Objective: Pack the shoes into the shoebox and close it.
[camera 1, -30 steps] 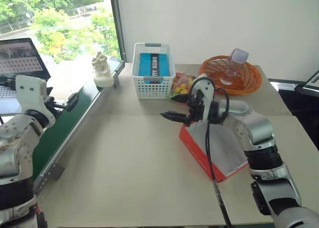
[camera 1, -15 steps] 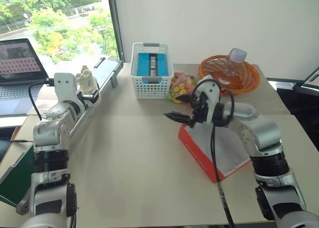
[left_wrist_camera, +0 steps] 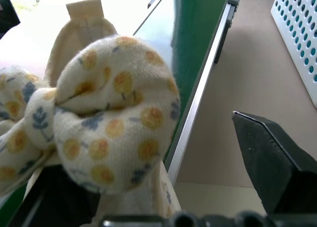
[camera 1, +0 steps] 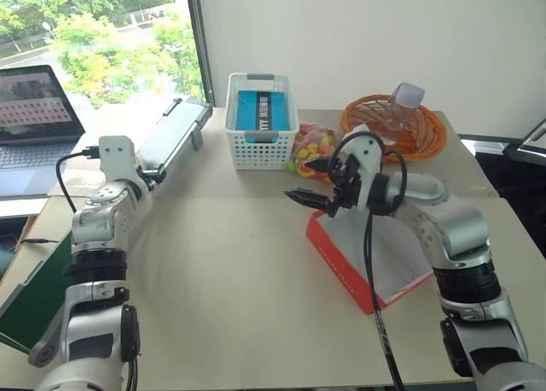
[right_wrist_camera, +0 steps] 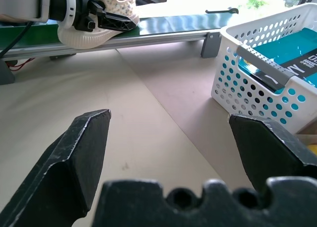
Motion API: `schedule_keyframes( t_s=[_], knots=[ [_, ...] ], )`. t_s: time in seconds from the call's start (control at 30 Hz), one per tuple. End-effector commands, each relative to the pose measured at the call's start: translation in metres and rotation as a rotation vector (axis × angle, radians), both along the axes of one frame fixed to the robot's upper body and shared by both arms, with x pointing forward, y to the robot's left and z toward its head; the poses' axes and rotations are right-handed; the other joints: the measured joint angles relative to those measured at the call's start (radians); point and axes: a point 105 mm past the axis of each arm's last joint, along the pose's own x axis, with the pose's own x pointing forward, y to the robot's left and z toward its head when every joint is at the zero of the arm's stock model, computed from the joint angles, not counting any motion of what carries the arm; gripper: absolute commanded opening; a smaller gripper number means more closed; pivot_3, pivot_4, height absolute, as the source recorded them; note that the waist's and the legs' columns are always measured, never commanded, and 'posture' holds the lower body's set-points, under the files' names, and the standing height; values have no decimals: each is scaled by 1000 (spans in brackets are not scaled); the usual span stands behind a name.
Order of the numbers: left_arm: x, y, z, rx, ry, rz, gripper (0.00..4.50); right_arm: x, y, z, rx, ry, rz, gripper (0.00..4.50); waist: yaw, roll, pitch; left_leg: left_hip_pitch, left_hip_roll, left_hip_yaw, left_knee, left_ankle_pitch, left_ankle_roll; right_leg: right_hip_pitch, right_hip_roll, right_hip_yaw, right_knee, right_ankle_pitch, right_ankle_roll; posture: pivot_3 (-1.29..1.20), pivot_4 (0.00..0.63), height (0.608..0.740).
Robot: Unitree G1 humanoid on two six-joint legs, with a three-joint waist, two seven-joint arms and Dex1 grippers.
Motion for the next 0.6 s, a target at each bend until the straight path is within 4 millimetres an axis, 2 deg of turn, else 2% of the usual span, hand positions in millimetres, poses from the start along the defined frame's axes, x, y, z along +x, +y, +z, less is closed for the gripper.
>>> schedule_keyframes(
  t_s=[0.03,0.07,0.1,0.17,0.23,0.27,0.3,0.4,0.6],
  knots=[
    [0,1,15,-13,-60,19,2460,-3,1,19,13,-67,19,4500,3,0,0,0,0,0,0,0,0,0,0,0,0,0,0,0,150,740],
    [0,1,16,-14,-67,27,1963,-3,1,19,13,-67,19,4500,4,0,0,0,0,0,0,0,0,0,0,0,0,0,0,0,150,740],
    [0,3,20,-9,-82,37,1721,-3,1,19,13,-68,19,4500,6,0,0,0,0,0,0,0,0,0,0,0,0,0,0,0,150,740],
    [0,7,30,39,-117,55,967,-3,1,19,12,-68,19,4500,10,0,0,0,0,0,0,0,0,0,0,0,0,0,0,0,150,740],
    [1,7,57,135,-212,65,246,-3,0,20,13,-69,16,4500,15,0,0,0,0,0,0,0,0,0,0,0,0,0,0,0,150,740],
    [1,3,71,159,-267,54,71,-3,0,21,19,-69,14,4500,16,0,0,0,0,0,0,0,0,0,0,0,0,0,0,0,150,740],
    [2,-4,83,171,-313,29,71,-3,0,22,28,-68,12,4500,17,-1,0,-1,0,0,0,0,0,0,0,0,0,0,0,0,150,740],
    [3,-50,116,113,-444,-174,71,-2,-1,32,113,-49,-4,4500,23,-5,3,-3,0,-1,0,0,0,-1,0,-1,-1,0,0,0,150,740],
    [-18,-139,152,93,-565,-574,71,6,-13,58,310,-14,-91,4500,21,-6,3,-5,-1,-1,0,0,0,-1,-1,-1,-2,1,1,0,150,740]
  ],
)
